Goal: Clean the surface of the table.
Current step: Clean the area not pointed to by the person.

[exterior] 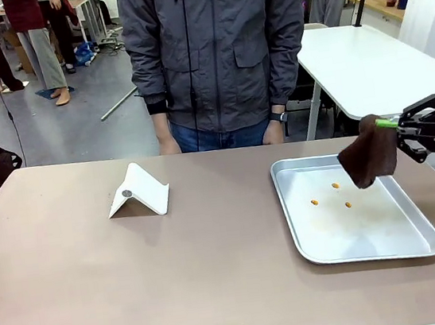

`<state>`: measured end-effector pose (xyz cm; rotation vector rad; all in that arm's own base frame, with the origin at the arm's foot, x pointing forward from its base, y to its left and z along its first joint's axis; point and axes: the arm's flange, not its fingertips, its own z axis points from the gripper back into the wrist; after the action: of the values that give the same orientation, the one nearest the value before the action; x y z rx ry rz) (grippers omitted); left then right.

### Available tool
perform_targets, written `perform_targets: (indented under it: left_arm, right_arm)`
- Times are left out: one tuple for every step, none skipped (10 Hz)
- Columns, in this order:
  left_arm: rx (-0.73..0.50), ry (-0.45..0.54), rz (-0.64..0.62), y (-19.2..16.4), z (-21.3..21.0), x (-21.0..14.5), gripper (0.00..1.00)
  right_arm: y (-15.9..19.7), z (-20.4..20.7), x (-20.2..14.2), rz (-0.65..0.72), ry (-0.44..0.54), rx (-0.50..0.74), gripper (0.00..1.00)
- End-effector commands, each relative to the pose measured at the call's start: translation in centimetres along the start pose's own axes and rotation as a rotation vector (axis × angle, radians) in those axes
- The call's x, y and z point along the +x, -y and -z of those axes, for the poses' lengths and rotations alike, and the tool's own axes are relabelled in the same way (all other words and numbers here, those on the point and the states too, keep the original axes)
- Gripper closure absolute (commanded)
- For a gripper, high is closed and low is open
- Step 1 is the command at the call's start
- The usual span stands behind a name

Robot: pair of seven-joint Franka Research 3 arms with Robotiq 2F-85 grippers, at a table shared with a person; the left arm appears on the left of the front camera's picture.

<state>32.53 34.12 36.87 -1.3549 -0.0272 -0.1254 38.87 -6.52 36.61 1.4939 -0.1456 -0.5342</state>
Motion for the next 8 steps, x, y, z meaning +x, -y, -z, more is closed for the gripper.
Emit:
perform_targets:
  left_arm:
    - [-0.009,0.015,-0.007,0.9,-0.3,0.1,0.78]
    - [-0.009,0.015,-0.007,0.9,-0.3,0.1,0.78]
    - [-0.009,0.015,-0.007,0.9,-0.3,0.1,0.78]
    - [-0.009,0.015,-0.007,0.9,-0.3,0.1,0.78]
    - [-0.009,0.015,-0.007,0.9,-0.3,0.1,0.78]
    - [-0.009,0.015,-0.007,0.9,-0.3,0.1,0.78]
    - [-0.009,0.015,-0.007,0.9,-0.3,0.1,0.78]
    - [-0.009,0.015,-0.007,0.9,-0.3,0.1,0.78]
  right_arm:
    - [-2.1,1.4,-2.5,-0.144,0.079,-0.283,0.91]
    - [-2.5,1.8,-2.2,-0.164,0.123,-0.394,0.91]
    - [-2.6,2.2,-1.6,-0.184,0.198,-0.52,0.91]
    - [-2.7,2.5,-0.9,-0.199,0.231,-0.587,0.91]
    - [-2.9,2.7,-0.2,-0.213,0.282,-0.624,0.91]
    - [-2.8,3.1,0.9,-0.241,0.361,-0.701,0.91]
    - [-2.8,3.5,1.8,-0.264,0.382,-0.74,0.91]
    - [-2.4,4.1,2.6,-0.259,0.36,-0.747,0.91]
